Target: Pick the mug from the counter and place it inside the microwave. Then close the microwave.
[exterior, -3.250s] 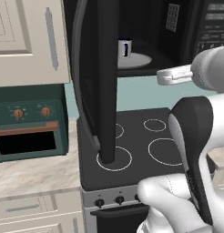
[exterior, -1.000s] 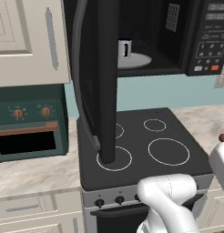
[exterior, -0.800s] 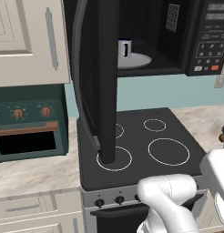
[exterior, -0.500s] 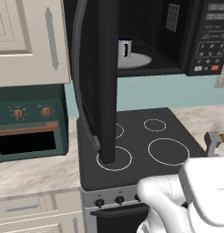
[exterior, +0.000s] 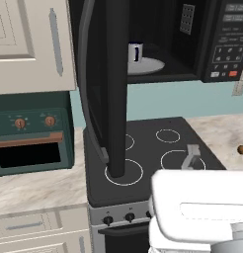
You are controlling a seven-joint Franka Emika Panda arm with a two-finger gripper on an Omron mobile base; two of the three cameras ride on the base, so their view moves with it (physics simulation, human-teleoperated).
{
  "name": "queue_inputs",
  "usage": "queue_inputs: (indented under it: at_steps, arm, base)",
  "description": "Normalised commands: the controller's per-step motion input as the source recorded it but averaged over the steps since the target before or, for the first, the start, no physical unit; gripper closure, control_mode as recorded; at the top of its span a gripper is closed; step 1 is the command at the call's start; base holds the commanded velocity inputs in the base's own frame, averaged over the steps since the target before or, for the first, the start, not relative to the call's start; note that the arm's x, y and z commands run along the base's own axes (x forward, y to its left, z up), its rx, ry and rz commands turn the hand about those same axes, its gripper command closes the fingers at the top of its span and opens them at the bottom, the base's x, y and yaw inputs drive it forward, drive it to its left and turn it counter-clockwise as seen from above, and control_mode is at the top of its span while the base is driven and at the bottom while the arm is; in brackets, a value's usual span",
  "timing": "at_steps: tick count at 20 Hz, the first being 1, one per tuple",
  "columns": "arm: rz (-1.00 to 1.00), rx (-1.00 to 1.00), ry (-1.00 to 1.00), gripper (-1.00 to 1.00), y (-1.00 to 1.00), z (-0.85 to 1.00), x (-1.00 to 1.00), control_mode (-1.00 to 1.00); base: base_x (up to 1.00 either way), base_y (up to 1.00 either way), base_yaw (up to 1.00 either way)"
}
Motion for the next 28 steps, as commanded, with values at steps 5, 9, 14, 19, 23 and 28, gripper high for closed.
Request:
queue_inputs:
  at_steps: [5,9,14,19,23,28]
  arm:
    - [-0.15,0.0,0.01,-1.0,0.36,-0.04,0.08,-1.0]
    - [-0.19,0.0,0.0,-1.0,0.23,-0.21,0.2,-1.0]
    - [-0.2,0.0,0.01,-1.0,0.24,-0.21,0.25,-1.0]
    - [-0.2,0.0,0.0,-1.0,0.26,-0.06,0.19,-1.0]
    - [-0.18,0.0,0.0,-1.0,0.36,0.0,0.22,-1.0]
    - [-0.15,0.0,0.0,-1.0,0.41,-0.05,0.29,-1.0]
  base:
    - [0.0,0.0,0.0]
    - [0.0,0.0,0.0]
    - [0.0,0.0,0.0]
    - [0.0,0.0,0.0]
    - [0.0,0.0,0.0]
    - [0.0,0.0,0.0]
